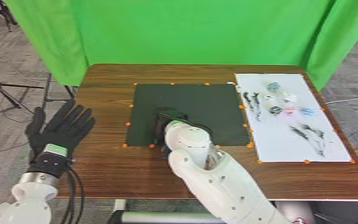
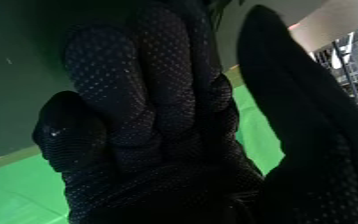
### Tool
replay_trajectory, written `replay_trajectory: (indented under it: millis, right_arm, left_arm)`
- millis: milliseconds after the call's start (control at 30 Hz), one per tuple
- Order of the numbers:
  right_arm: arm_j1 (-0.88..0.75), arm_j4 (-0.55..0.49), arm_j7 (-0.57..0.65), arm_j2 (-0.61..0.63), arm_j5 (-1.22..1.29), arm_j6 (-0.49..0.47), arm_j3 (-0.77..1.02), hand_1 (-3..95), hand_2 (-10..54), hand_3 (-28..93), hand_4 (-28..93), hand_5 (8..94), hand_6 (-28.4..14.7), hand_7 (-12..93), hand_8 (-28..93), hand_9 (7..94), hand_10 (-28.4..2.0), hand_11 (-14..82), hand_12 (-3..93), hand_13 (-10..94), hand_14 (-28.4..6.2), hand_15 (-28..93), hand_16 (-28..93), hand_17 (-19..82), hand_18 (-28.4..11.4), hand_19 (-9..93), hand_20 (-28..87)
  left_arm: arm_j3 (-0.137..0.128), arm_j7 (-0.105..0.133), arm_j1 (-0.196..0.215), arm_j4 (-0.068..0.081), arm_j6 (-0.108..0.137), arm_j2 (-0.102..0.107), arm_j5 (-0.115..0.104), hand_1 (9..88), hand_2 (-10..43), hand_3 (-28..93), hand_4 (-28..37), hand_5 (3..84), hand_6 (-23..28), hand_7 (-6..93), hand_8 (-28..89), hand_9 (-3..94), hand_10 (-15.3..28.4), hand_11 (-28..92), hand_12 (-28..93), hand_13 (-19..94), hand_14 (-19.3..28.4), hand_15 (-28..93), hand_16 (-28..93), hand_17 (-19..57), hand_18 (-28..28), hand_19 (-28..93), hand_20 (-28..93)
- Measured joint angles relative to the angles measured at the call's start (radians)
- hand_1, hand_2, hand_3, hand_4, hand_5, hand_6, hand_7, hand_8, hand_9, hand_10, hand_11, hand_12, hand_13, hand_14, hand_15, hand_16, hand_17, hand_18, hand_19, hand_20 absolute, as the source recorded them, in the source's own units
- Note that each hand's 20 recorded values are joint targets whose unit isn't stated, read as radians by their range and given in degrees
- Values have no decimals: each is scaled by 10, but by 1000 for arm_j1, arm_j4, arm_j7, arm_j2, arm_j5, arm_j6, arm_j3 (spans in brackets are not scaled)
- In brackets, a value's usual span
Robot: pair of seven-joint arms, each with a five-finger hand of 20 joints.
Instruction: Arrange flowers
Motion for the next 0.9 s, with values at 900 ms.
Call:
replay_trajectory:
  millis: [900]
  right_arm:
    - [-34, -201, 17, 81, -24, -42, 57, 251, -62, 705, -163, 728, -74, 223, -74, 776, -181, 264, 253, 714, -156, 500, 259, 451, -232, 928, 319]
  left_arm:
    - [-30, 34, 58, -26, 24, -20, 36, 251, 127, 725, -283, 377, 77, 141, -95, 356, 157, 249, 110, 257, 162, 379, -97, -28, 120, 354, 59]
